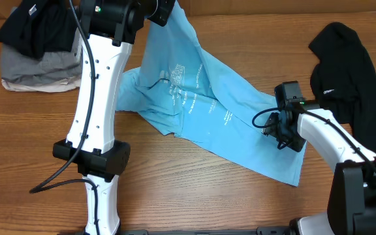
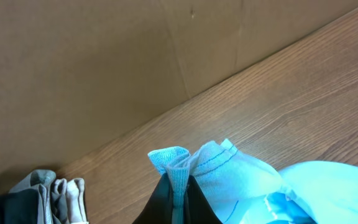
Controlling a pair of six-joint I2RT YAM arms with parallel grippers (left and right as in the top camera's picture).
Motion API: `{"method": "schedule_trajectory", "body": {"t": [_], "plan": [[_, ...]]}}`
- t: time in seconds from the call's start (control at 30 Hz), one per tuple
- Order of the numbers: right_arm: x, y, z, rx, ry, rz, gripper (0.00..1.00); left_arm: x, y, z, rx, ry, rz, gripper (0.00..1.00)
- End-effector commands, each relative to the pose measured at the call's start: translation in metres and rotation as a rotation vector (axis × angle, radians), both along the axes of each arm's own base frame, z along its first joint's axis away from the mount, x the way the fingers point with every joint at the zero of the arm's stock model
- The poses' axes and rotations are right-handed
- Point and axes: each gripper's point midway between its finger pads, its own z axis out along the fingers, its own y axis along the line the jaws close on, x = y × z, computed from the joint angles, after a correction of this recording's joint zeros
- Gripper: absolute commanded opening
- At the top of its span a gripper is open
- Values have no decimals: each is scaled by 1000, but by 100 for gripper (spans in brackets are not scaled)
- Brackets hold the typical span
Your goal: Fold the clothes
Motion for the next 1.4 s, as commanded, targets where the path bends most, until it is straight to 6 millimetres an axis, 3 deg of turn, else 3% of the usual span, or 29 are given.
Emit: {"method": "schedule_trajectory", "body": {"t": [0.0, 0.17, 0.37, 0.67, 0.77, 0.97, 1.37], "plan": [[-8, -15, -11, -17, 20, -49, 72, 2, 6, 1, 17, -7, 9, 4], [-11, -24, -22, 33, 6, -88, 67, 2, 6, 1, 17, -8, 10, 4], [2, -5, -27, 153, -51, -20, 63, 2, 6, 1, 22, -9, 5, 4], [-8, -4, -36, 160, -34, -21, 54, 2, 6, 1, 22, -9, 5, 4], [-8, -4, -36, 160, -35, -22, 56, 2, 6, 1, 22, -9, 5, 4], [-4, -9, -23, 159, -37, -38, 68, 2, 6, 1, 22, -9, 5, 4], [1, -9, 11, 160, -98, -33, 69, 2, 6, 2, 21, -12, 6, 4]]}}
